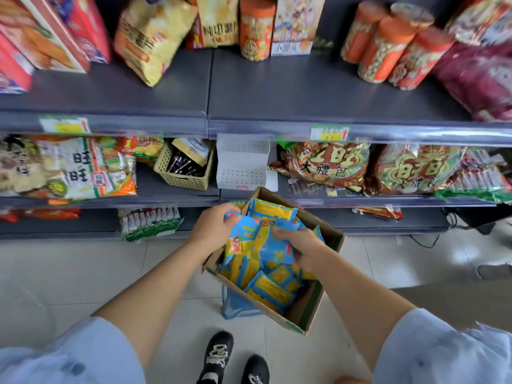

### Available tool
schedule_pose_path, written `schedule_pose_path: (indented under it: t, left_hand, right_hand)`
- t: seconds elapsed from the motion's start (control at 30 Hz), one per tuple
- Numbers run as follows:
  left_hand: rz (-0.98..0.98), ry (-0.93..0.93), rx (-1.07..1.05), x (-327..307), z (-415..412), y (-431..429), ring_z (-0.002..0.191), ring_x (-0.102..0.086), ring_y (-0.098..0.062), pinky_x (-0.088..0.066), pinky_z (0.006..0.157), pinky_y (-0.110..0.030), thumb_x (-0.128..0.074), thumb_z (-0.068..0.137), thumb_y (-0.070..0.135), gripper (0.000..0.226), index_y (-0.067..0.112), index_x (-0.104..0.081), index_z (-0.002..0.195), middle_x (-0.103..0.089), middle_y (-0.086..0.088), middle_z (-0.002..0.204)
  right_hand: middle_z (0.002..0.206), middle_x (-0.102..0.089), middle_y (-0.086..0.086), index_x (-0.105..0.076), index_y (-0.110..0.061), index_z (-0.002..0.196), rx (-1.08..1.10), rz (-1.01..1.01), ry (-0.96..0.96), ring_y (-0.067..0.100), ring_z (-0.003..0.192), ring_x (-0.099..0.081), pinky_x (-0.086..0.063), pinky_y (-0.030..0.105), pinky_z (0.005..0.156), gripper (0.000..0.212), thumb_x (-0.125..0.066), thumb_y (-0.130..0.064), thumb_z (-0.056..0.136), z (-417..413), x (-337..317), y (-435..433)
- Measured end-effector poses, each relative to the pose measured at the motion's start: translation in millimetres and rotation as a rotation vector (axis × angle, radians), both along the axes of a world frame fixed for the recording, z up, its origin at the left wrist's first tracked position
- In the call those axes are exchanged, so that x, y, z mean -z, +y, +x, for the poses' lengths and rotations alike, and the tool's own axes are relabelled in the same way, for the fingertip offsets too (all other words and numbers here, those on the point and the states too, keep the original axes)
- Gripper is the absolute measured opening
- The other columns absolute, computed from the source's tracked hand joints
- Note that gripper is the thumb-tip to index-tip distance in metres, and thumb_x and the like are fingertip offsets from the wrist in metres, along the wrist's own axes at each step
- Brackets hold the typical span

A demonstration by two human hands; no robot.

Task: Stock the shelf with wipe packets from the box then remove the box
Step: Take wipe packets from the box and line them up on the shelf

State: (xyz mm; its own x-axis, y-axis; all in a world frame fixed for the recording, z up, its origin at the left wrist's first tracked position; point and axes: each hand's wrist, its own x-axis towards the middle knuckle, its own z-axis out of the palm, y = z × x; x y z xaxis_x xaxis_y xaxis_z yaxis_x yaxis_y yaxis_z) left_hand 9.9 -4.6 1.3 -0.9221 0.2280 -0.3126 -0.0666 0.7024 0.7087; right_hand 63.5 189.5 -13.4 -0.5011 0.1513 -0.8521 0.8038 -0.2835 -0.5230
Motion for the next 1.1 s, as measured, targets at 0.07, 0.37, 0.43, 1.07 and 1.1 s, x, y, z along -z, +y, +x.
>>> schedule_pose_path:
  t: [0.07, 0.37, 0.43, 1.07, 1.1]
  left_hand:
    - [-0.014, 0.007, 0.014, -11, 2, -5, 0.096, -0.056, -0.018, -0.038, 0.073, -0.025, -0.056, 0.095, 0.021, 0.019, 0.017, -0.064, 0.111, -0.064, -0.004, 0.115]
    - [-0.133, 0.022, 0.02, -99, -6, -70, 0.084, -0.055, -0.013, -0.041, 0.061, -0.025, -0.078, 0.078, 0.016, 0.029, 0.018, -0.067, 0.104, -0.059, 0.002, 0.1]
    - [-0.204, 0.066, 0.03, -122, -7, -90, 0.084, -0.054, -0.012, -0.04, 0.065, -0.025, -0.077, 0.079, 0.016, 0.026, 0.018, -0.067, 0.104, -0.057, 0.005, 0.098]
    - [-0.464, 0.515, -0.162, -298, -25, -367, 0.115, -0.057, -0.021, -0.048, 0.088, -0.036, -0.072, 0.084, 0.021, 0.025, 0.021, -0.072, 0.109, -0.06, -0.004, 0.129]
    - [-0.457, 0.53, -0.157, -305, -26, -380, 0.112, -0.058, -0.021, -0.047, 0.088, -0.036, -0.073, 0.084, 0.02, 0.025, 0.02, -0.072, 0.109, -0.061, -0.004, 0.126]
  right_hand:
    - [0.093, -0.071, 0.019, -0.055, 0.003, 0.122, -0.115, 0.004, 0.02, 0.032, 0.077, -0.071, -0.06, 0.044, 0.068, 0.051, -0.075, 0.002, 0.076, -1, -11, -1]
    - [0.113, -0.057, 0.0, -0.046, -0.028, 0.128, -0.597, 0.502, 0.249, 0.018, 0.088, -0.06, -0.054, 0.028, 0.05, 0.052, -0.073, -0.025, 0.084, -26, -83, -33]
    - [0.118, -0.061, 0.007, -0.048, -0.018, 0.134, -0.713, 0.606, 0.317, 0.021, 0.09, -0.062, -0.053, 0.031, 0.061, 0.056, -0.072, -0.019, 0.083, -39, -96, -51]
    - [0.123, -0.063, -0.006, -0.066, -0.026, 0.12, -0.808, 1.163, 1.049, 0.017, 0.112, -0.057, -0.049, 0.034, 0.088, 0.035, -0.069, -0.023, 0.086, -112, -288, -315]
    - [0.122, -0.063, -0.006, -0.065, -0.025, 0.12, -0.791, 1.166, 1.074, 0.017, 0.111, -0.057, -0.049, 0.033, 0.088, 0.035, -0.069, -0.023, 0.085, -116, -296, -327]
